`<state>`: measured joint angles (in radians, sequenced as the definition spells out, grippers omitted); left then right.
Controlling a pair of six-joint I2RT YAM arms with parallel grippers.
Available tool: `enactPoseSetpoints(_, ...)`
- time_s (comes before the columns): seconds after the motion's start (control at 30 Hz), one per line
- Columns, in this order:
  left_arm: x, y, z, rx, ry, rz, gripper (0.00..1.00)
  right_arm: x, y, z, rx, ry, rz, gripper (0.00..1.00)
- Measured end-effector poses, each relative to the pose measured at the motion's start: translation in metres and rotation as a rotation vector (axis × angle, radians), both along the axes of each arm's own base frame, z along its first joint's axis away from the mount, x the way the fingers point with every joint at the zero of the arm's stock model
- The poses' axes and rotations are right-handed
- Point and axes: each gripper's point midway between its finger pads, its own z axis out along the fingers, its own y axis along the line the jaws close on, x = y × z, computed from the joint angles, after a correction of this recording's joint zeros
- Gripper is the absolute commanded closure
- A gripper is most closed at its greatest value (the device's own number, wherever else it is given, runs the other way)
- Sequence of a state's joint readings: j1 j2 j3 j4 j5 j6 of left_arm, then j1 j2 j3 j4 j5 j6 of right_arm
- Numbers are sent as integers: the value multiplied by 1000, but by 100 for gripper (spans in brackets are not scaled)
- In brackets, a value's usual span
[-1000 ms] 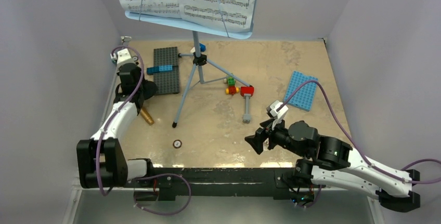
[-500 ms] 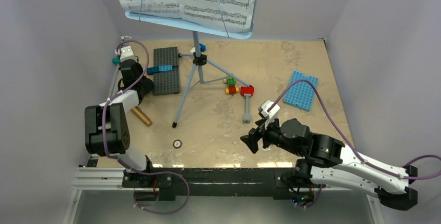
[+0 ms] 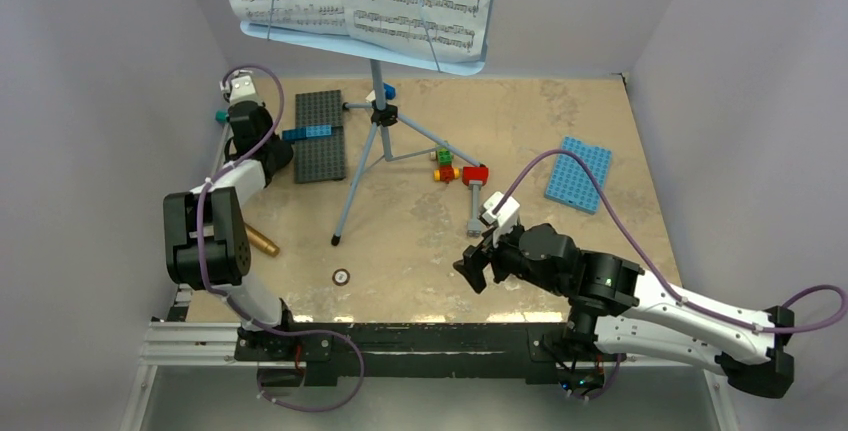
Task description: Pack up the instrument practice props
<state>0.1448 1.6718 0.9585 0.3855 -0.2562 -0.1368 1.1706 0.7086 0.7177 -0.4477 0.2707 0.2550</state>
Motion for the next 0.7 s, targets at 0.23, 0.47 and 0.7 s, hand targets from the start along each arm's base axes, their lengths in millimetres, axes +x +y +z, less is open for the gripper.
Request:
enactPoseSetpoints(0.23,-8,-1,-13,-11,75,1,92,0,-1,10,21,-16,3,10)
enactPoseSetpoints(0.47,-16,-1,-24,-18,133,5,74,-1,-7,20,59,-36,-4,10)
enactPoseSetpoints(0.7,-15,-1,-19,-17,132,8,50,0,-12,25,71,-52,-20,10)
